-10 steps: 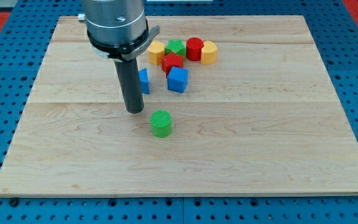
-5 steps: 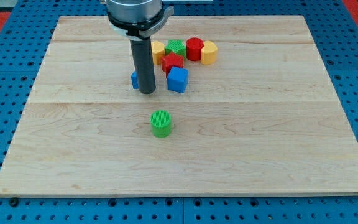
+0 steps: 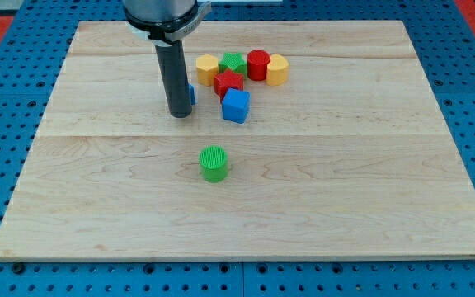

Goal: Place the triangle to the left of the hexagon

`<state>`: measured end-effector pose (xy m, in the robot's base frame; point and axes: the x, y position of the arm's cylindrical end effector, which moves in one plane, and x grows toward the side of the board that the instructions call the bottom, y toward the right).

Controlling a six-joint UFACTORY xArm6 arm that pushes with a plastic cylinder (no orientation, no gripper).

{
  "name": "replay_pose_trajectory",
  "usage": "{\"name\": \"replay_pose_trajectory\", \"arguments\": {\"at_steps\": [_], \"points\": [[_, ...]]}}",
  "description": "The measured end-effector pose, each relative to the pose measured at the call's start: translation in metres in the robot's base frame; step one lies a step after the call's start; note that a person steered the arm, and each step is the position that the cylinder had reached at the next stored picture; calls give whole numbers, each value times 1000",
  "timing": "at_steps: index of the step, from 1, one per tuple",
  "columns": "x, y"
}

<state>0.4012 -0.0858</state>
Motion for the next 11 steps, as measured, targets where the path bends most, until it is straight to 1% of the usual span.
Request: {"name": "replay_pose_trajectory", "arguments": {"at_steps": [2, 6, 8, 11], "points": [[-6, -16], [-26, -18], [-2, -18], [-12, -5]]}}
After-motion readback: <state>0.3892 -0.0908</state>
